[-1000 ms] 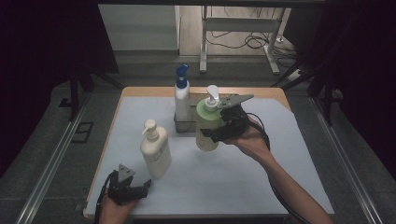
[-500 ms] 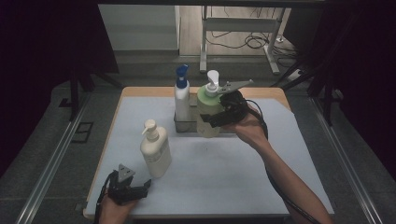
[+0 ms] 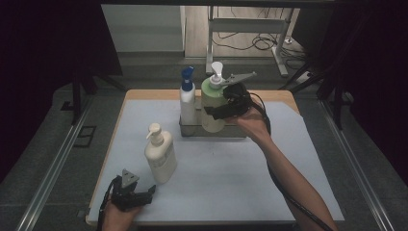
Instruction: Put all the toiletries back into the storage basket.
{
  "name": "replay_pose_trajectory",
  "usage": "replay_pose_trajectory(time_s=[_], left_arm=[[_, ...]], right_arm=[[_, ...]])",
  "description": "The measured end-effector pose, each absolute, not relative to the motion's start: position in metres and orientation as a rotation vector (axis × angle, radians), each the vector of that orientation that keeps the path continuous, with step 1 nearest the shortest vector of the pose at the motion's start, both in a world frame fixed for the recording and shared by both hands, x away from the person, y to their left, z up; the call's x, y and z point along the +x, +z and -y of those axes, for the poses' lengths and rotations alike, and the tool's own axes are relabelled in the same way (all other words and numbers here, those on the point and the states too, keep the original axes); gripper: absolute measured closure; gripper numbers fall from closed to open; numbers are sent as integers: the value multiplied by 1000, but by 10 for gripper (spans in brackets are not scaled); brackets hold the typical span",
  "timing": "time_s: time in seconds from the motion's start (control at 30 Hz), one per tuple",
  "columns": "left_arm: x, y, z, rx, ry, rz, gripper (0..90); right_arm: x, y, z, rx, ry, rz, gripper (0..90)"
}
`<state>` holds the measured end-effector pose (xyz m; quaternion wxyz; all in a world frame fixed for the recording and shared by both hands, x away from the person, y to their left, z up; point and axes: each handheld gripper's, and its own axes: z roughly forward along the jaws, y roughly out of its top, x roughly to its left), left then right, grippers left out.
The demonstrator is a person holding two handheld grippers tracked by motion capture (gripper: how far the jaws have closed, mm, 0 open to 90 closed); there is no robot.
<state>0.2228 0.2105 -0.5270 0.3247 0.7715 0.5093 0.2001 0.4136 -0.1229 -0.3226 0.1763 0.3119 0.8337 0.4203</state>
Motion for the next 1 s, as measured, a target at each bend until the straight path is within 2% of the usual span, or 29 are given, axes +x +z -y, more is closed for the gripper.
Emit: replay_pose_trajectory(time_s=[1.0], left_arm=[[223, -527, -211, 2024, 522, -1337, 120]], right_arm=[[461, -343, 115, 985, 1127, -2288, 126]])
